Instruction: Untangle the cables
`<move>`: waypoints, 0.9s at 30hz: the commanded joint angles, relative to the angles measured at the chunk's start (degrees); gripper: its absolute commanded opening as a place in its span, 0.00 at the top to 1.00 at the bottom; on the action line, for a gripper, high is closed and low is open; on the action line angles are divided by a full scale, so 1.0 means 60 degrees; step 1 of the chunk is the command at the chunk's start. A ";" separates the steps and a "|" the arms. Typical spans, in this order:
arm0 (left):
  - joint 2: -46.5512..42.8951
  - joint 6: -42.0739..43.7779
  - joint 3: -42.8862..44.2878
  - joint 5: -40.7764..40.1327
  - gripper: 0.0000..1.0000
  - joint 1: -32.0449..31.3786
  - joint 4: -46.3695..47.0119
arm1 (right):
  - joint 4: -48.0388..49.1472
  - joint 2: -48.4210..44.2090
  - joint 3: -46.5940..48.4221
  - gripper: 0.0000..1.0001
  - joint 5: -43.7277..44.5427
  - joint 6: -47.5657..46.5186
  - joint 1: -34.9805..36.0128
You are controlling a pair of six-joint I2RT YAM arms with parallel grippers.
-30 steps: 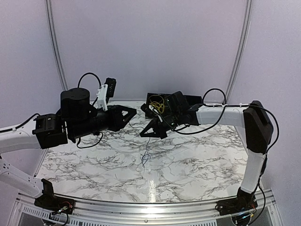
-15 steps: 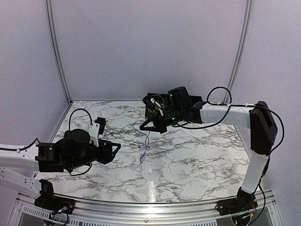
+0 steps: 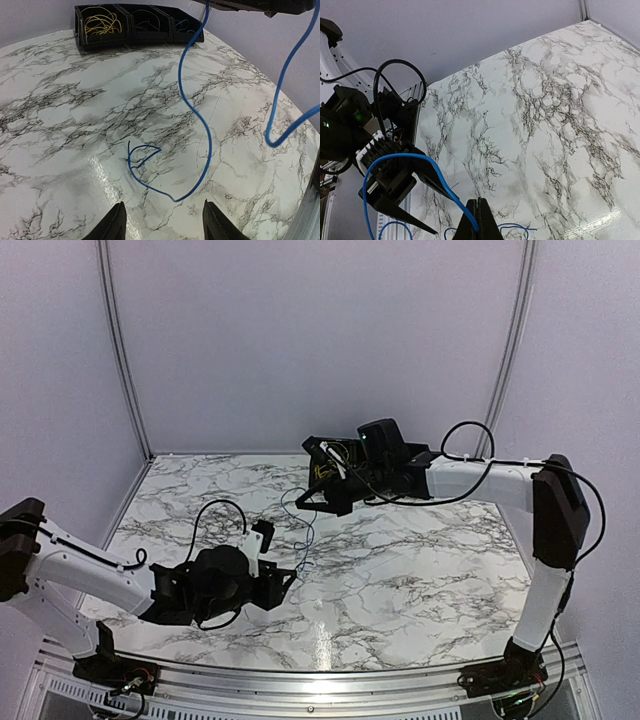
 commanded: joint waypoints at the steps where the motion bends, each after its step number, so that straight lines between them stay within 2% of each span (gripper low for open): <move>1: 0.0889 -0.0001 0.0794 -0.0512 0.46 -0.0054 0.1194 | 0.0165 -0.0180 0.0454 1.00 0.0160 0.0255 -0.0019; 6: 0.1557 -0.0738 0.1003 -0.1957 0.56 -0.0030 0.1219 | 0.0134 -0.0358 0.0383 1.00 0.0092 0.0292 -0.0022; 12: 0.2211 -0.1059 0.1260 -0.2586 0.72 0.0185 0.1521 | 0.0258 -0.0626 0.0230 1.00 -0.0414 0.0470 -0.0016; 22: 0.2936 -0.0283 0.1546 -0.3353 0.79 0.0391 0.2833 | 0.1400 -0.1242 -0.0515 1.00 -0.1370 0.1933 0.0189; 27: 0.3206 0.0019 0.1623 -0.3638 0.75 0.0582 0.3394 | 0.1902 -0.1539 -0.0584 1.00 -0.1793 0.2604 0.0231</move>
